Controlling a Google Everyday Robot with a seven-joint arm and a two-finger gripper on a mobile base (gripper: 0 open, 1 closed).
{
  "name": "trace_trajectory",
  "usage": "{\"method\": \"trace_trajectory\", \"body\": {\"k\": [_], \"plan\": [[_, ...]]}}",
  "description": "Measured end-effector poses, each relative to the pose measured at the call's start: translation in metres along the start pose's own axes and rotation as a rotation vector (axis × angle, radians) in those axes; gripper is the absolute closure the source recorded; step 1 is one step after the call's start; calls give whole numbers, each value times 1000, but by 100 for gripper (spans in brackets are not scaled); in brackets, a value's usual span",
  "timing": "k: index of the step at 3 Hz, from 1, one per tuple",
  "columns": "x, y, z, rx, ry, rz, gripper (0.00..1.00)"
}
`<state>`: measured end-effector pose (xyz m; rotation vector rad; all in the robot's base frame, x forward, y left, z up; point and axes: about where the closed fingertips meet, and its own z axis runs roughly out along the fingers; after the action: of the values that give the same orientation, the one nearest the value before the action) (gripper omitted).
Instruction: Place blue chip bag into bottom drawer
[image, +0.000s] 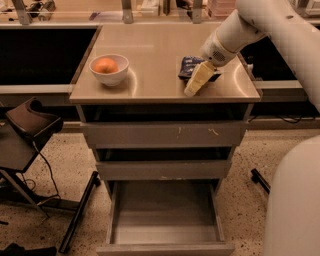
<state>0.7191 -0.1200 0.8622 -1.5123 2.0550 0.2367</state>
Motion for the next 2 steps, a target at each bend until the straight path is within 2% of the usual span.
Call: {"method": "trace_trajectory", "body": {"k": [1, 2], "plan": [[0, 0, 0, 0, 0, 0, 19], [0, 0, 0, 0, 0, 0, 42]]}}
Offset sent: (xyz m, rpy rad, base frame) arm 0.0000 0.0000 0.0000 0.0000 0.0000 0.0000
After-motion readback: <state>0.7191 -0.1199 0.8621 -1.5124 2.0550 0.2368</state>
